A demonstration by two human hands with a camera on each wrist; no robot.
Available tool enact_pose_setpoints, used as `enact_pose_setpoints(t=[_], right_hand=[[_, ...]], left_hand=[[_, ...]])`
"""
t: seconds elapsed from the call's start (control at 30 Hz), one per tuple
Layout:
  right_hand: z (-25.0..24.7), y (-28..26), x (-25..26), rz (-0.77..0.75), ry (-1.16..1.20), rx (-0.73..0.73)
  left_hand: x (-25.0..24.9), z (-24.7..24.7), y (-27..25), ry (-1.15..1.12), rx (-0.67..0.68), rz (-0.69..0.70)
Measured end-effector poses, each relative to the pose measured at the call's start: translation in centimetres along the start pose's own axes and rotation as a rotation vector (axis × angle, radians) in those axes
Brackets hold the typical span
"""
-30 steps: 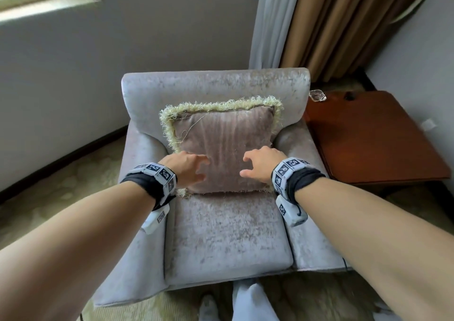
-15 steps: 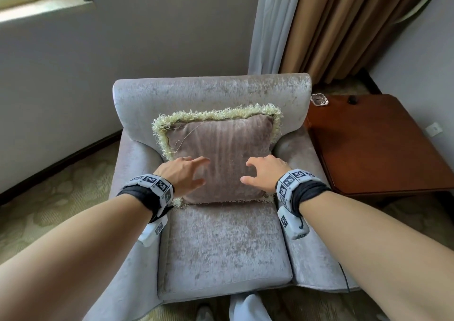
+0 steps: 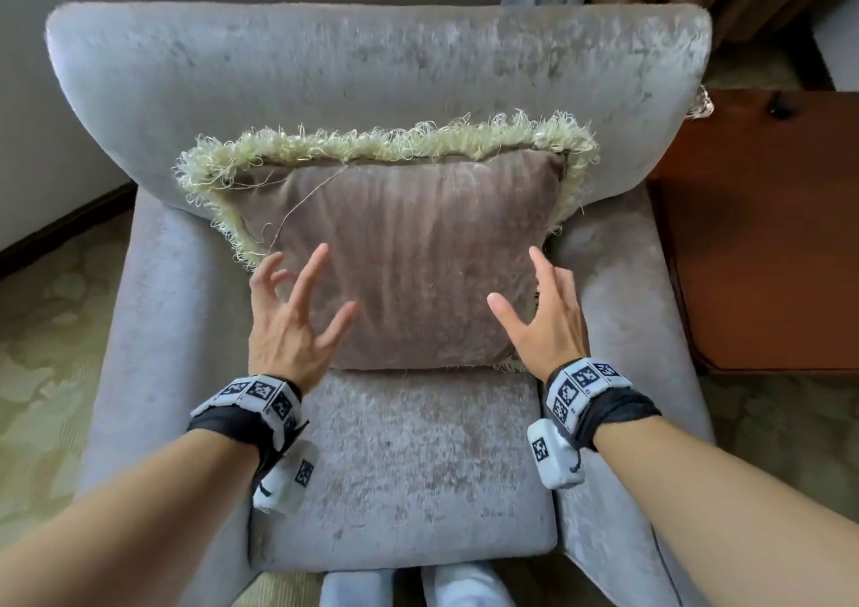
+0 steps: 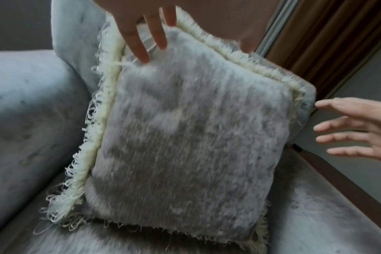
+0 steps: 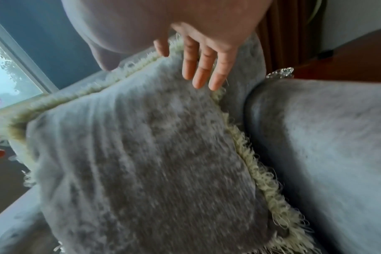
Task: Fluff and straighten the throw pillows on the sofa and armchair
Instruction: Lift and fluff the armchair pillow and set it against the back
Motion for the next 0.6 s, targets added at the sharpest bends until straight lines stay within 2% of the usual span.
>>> enact_pose_setpoints(t=[0.17,0.3,0.4,0.53,0.6], right_hand=[[4.9,3.4,-3.4,-0.019,0.094,-0.167],[8.8,6.5,-4.9,-0.059,0.176,-0.261],[10.6,8.4,-5.1,-0.097,0.196,-0.307],[11.3,9.6,-5.3,-0.153,0.237,-0.402],[10.6,9.4,-5.0,-0.202,0.254,-0.439]], left_hand=[[7.6,4.3,2.1,-0.095,-0.097,-0.118],[12.9,6.2,3.7,-0.179,-0.132,-0.124],[14.0,7.0,5.1,-0.25,-0.128,-0.022],[14.7,8.8,6.2,-0.383,-0.164,-0.085],[14.4,8.9,5.8,-0.405,-0.201,-0.039]])
Point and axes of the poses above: each hand's wrist, its own y-axis towards the middle knuckle, its own z-axis out of the palm, x = y × z, the point moved 7 cm from there along y, towards the middle knuckle, and after that the axes turned 8 degrees about -y, right-handed, at the moved point
